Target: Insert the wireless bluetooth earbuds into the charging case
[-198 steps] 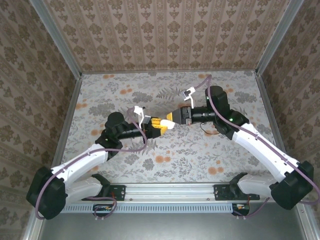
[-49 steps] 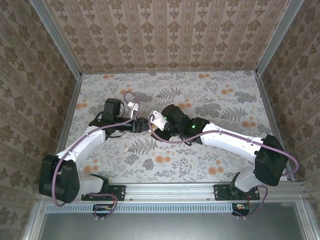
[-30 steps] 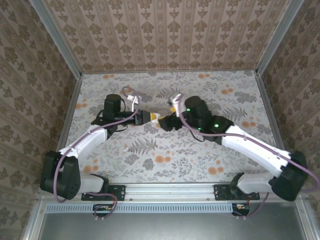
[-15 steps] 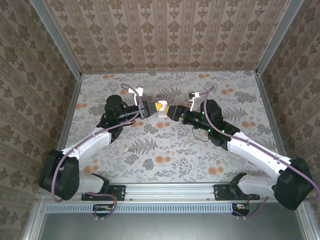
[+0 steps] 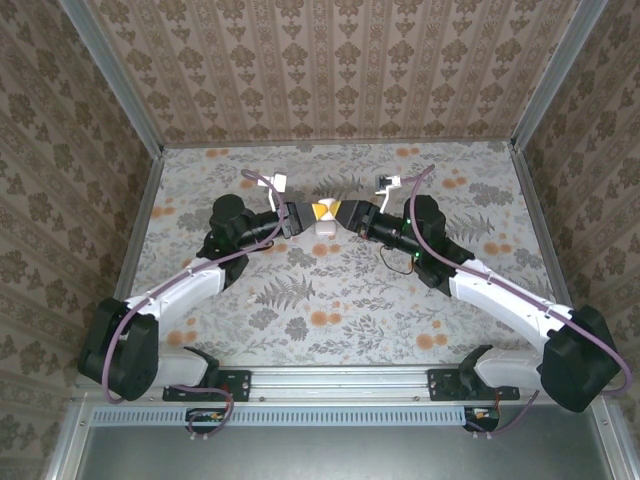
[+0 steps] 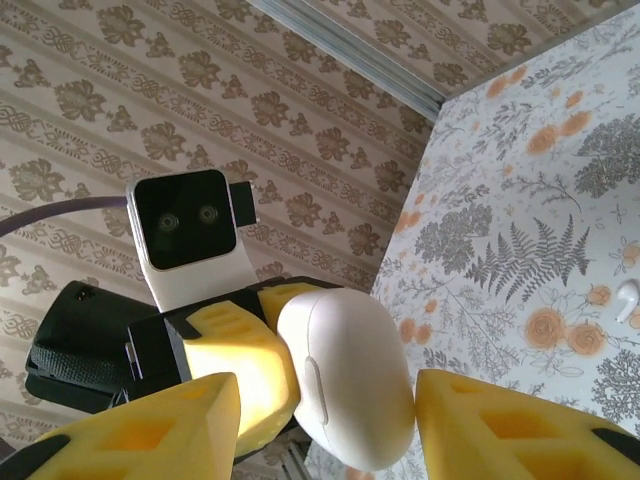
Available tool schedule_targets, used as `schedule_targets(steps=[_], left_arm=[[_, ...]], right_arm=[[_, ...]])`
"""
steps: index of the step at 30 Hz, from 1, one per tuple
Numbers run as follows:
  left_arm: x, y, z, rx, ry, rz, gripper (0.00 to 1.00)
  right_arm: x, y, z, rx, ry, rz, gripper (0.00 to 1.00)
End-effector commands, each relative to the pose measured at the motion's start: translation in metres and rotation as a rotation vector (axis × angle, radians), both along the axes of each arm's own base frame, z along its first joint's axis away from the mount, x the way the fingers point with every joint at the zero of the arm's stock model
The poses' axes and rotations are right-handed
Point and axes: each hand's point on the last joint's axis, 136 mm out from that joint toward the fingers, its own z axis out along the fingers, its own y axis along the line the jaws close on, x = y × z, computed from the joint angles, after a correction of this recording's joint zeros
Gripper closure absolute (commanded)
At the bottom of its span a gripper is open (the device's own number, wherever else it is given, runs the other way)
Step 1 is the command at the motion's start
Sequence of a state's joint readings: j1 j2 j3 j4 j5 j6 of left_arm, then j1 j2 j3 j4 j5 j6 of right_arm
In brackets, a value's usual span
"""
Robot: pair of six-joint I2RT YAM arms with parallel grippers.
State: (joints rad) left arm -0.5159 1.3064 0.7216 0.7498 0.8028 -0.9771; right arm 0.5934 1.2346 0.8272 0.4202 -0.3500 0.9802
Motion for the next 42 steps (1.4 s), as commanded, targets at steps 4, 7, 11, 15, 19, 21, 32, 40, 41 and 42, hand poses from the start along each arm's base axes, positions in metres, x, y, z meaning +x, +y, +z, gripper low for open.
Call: schedule_targets(steps=[4, 7, 11, 15, 19, 21, 32, 40, 41, 42], left_arm=[[-0.007, 0.001, 0.014, -0.052, -0.02, -0.016, 1.0], [-0.009, 0.001, 0.015, -0.063, -0.013, -0.019, 1.0], [-0.009, 0.003, 0.019, -0.096, -0.006, -0.014, 1.0], [-0.008, 0.003, 0.024, -0.13, 0.003, -0.019, 1.0], [-0.008, 0.001, 0.025, -0.147, 0.018, -0.032, 1.0], [-0.008, 0.001, 0.022, -0.143, 0.023, -0.036, 1.0], [-0.017, 0.001, 0.007, 0.0, -0.051, -0.059, 0.58], [-0.029, 0.017, 0.011, 0.165, -0.216, -0.096, 0.46], [-0.034, 0.02, 0.012, 0.185, -0.254, -0.116, 0.46], [-0.043, 0.021, 0.015, 0.196, -0.304, -0.151, 0.46]], right_arm=[[0.0, 0.001, 0.006, 0.017, -0.025, 0.012, 0.47], [0.001, 0.001, 0.005, 0.018, -0.027, 0.015, 0.47], [0.003, 0.005, 0.004, 0.03, -0.023, 0.033, 0.47], [0.005, 0.008, 0.002, 0.047, -0.02, 0.046, 0.49], [0.007, 0.01, 0.005, 0.071, -0.03, 0.059, 0.61], [0.008, 0.009, 0.007, 0.08, -0.035, 0.061, 0.69], [-0.006, -0.009, 0.021, -0.067, -0.129, 0.109, 0.92], [-0.032, -0.03, 0.028, -0.328, -0.226, 0.216, 0.94], [-0.037, -0.031, 0.027, -0.373, -0.239, 0.246, 0.94], [-0.043, -0.032, 0.025, -0.419, -0.251, 0.284, 0.94]])
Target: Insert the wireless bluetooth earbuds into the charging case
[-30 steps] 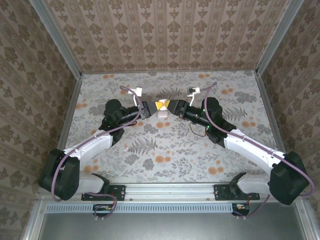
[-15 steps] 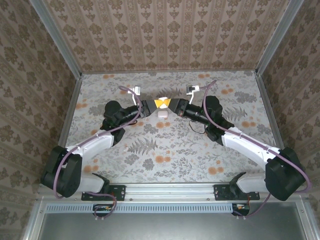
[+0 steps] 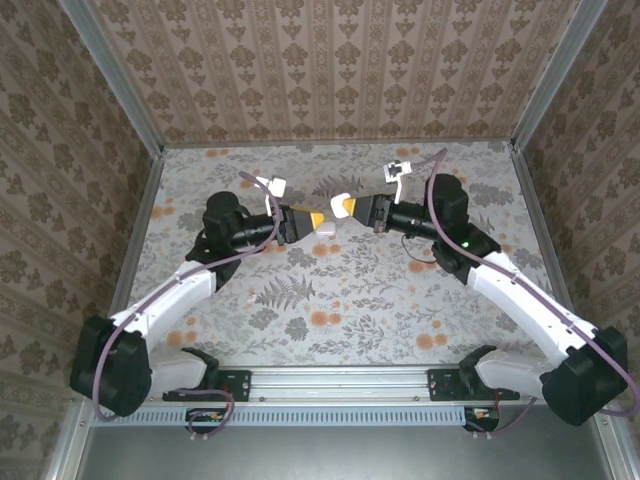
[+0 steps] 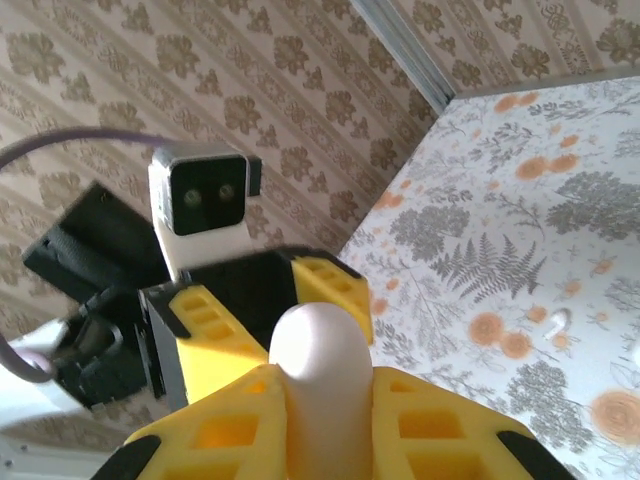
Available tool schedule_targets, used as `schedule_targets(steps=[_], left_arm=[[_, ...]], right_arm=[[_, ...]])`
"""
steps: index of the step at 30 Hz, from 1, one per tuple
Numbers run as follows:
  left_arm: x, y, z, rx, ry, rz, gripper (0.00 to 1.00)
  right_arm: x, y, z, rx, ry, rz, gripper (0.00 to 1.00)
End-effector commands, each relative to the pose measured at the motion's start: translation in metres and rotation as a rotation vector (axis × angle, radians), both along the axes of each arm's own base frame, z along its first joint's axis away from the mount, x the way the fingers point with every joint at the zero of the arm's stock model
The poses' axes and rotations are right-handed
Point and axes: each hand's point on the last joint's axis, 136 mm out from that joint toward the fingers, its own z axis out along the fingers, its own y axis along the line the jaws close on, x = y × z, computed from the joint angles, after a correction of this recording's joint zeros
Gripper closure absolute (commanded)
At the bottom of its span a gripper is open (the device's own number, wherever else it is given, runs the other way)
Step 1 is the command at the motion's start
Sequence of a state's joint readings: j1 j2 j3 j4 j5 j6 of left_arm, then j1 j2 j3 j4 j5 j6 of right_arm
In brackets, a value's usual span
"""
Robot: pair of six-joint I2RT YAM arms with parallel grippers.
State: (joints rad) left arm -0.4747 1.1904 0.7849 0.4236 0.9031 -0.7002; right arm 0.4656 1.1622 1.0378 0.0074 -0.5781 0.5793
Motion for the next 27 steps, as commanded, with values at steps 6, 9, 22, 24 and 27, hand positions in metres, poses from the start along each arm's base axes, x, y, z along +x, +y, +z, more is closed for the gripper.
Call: schedule_targets(steps=[6, 9, 22, 24, 27], left_arm=[[-0.062, 0.01, 0.03, 0.05, -0.397, -0.266, 0.43], [-0.067, 0.007, 0.031, 0.045, -0.424, -0.296, 0.41], [-0.099, -0.035, 0.027, 0.004, -0.373, -0.533, 0.37], [-0.103, -0.038, 0.026, 0.003, -0.371, -0.549, 0.38], [-0.104, -0.041, 0.023, 0.004, -0.356, -0.565, 0.41]], right_arm=[[-0.054, -0.004, -0.018, -0.294, -0.094, 0.285, 0.94], [-0.067, 0.001, -0.019, -0.3, -0.107, 0.354, 0.94], [-0.082, 0.013, -0.014, -0.322, -0.143, 0.444, 0.93], [-0.083, 0.014, -0.015, -0.32, -0.14, 0.451, 0.93], [-0.085, 0.017, -0.014, -0.312, -0.139, 0.463, 0.94]])
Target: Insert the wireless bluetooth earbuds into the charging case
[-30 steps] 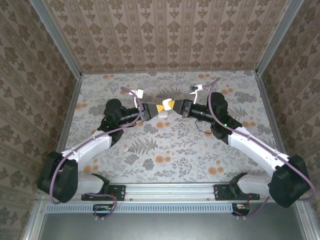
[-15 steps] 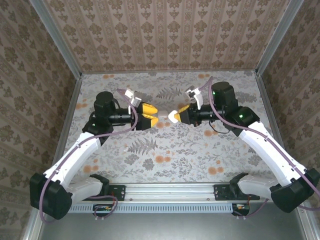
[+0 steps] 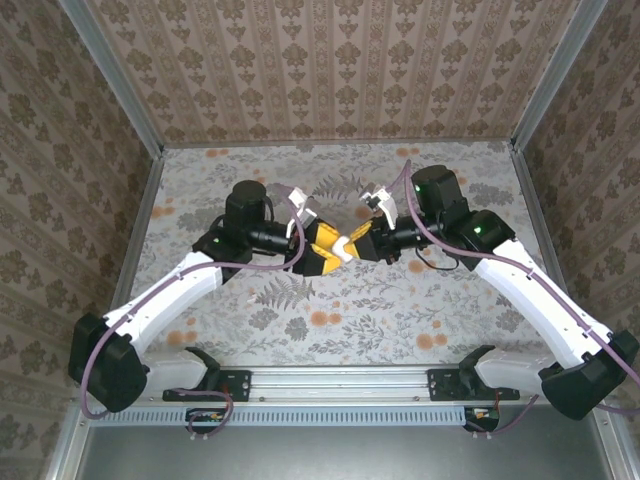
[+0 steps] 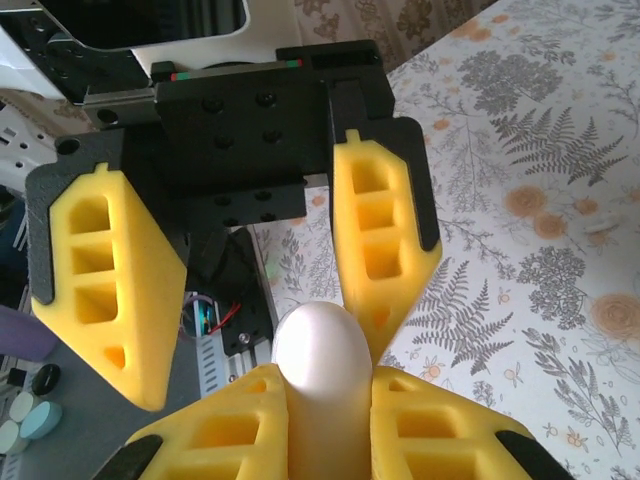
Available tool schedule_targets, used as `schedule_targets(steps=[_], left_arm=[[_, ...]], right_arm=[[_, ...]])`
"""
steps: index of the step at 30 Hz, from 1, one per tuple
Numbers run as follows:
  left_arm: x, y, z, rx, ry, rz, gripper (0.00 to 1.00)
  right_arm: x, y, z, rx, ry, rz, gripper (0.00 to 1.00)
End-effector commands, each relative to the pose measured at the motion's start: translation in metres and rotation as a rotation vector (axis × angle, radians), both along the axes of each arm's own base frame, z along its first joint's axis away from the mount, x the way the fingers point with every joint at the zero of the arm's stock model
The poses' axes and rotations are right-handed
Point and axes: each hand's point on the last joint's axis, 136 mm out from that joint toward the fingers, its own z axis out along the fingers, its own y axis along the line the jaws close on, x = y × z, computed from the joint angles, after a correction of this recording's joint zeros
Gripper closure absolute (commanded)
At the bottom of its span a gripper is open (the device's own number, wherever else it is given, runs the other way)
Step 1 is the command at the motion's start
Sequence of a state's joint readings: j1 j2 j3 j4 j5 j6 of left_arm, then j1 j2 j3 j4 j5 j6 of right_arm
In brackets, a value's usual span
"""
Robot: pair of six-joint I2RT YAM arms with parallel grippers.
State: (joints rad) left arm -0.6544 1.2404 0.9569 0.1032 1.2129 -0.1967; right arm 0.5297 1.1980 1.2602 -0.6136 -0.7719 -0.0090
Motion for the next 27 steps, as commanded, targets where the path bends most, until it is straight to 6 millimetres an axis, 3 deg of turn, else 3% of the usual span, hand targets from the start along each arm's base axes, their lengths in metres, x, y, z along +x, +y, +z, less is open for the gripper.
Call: schedule_targets(steps=[1, 7, 8, 10, 13, 27], left_arm=[[-0.006, -0.002, 0.009, -0.025, -0.029, -0.054, 0.42], [-0.005, -0.004, 0.007, -0.012, -0.004, -0.069, 0.58], [-0.005, -0.004, 0.006, -0.008, 0.0, -0.071, 0.63], [-0.004, -0.005, 0.004, 0.005, -0.002, -0.07, 0.83], [-0.006, -0.003, -0.001, 0.026, -0.007, -0.07, 0.98], [-0.015, 0.019, 0.002, -0.047, -0.127, -0.005, 1.0]], right_arm=[[-0.007, 0.005, 0.011, 0.023, -0.018, 0.05, 0.94], [-0.011, 0.008, 0.014, 0.031, -0.016, 0.068, 0.94], [-0.012, 0.009, 0.014, 0.033, -0.016, 0.07, 0.93], [-0.012, 0.009, 0.014, 0.035, -0.011, 0.068, 0.92], [-0.007, 0.008, 0.014, 0.035, -0.01, 0.044, 0.84], [0.027, -0.005, 0.006, 0.132, 0.123, -0.035, 0.58]])
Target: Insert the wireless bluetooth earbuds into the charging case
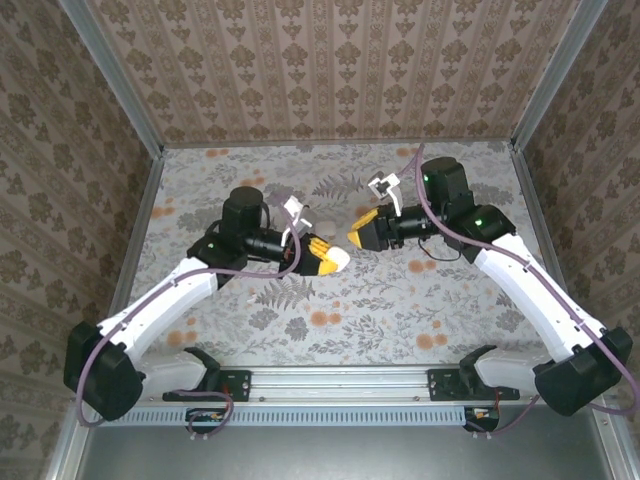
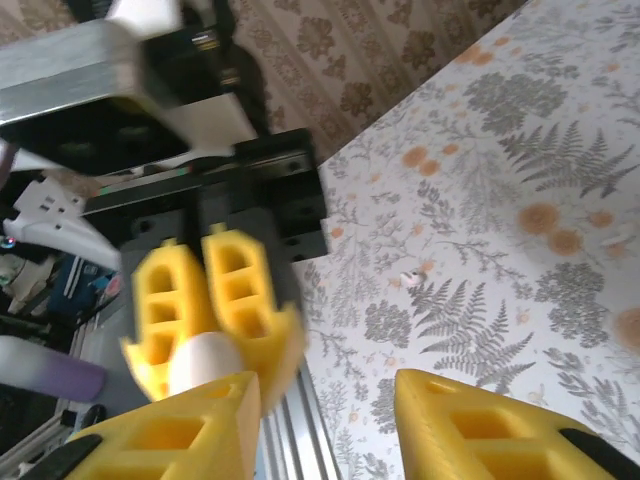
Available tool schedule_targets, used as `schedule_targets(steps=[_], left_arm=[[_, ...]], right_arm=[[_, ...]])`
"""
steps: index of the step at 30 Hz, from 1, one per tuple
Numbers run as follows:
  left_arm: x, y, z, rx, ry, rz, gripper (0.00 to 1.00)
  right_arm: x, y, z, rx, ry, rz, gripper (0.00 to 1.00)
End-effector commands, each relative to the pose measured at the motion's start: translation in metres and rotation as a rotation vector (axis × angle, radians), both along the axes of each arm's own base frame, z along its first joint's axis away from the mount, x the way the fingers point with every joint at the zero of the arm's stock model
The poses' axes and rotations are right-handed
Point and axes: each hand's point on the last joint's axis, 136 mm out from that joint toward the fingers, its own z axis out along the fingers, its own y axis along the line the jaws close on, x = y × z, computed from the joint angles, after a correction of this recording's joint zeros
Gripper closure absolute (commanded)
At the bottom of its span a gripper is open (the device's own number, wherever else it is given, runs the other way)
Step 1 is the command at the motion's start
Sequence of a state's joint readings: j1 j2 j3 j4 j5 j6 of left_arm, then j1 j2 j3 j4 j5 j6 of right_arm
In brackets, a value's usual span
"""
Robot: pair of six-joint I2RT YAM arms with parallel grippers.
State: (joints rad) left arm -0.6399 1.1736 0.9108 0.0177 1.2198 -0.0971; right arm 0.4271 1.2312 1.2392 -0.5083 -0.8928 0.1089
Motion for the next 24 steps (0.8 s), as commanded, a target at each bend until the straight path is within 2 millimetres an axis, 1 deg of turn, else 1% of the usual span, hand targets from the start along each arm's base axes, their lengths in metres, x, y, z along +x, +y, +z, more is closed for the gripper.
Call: schedule_targets(steps=[1, 4, 6, 10, 13, 14, 16, 18, 20, 24], left_arm=[[-0.002, 0.006, 0.011, -0.053, -0.087, 0.01, 1.0], [0.006, 0.01, 0.007, -0.04, -0.092, 0.07, 1.0], [0.013, 0.013, 0.004, -0.03, -0.087, 0.113, 1.0], [0.023, 0.018, 0.002, -0.024, -0.056, 0.156, 1.0], [0.026, 0.018, 0.0, -0.019, -0.036, 0.164, 1.0], [0.026, 0.018, 0.0, -0.021, -0.029, 0.161, 1.0], [0.025, 0.017, 0.001, -0.029, -0.017, 0.151, 1.0], [0.024, 0.016, 0.003, -0.035, -0.01, 0.141, 1.0], [0.022, 0.017, 0.005, -0.037, -0.005, 0.131, 1.0], [0.018, 0.02, 0.008, -0.044, -0.015, 0.129, 1.0]], right_arm=[[0.003, 0.004, -0.001, 0.03, 0.036, 0.014, 0.56], [0.002, 0.005, -0.001, 0.038, 0.05, 0.016, 0.53], [0.002, 0.005, 0.003, 0.049, 0.05, 0.007, 0.49], [-0.007, 0.007, 0.012, 0.072, 0.0, -0.01, 0.39], [-0.018, 0.018, 0.01, 0.065, -0.046, -0.001, 0.32], [-0.019, 0.021, 0.007, 0.052, -0.053, -0.003, 0.29], [-0.019, 0.028, -0.001, 0.026, -0.057, -0.003, 0.27], [-0.014, 0.034, -0.009, 0.003, -0.042, -0.007, 0.26], [-0.005, 0.037, -0.018, -0.035, -0.019, -0.03, 0.26], [0.019, 0.032, -0.036, -0.114, 0.009, -0.118, 0.28]])
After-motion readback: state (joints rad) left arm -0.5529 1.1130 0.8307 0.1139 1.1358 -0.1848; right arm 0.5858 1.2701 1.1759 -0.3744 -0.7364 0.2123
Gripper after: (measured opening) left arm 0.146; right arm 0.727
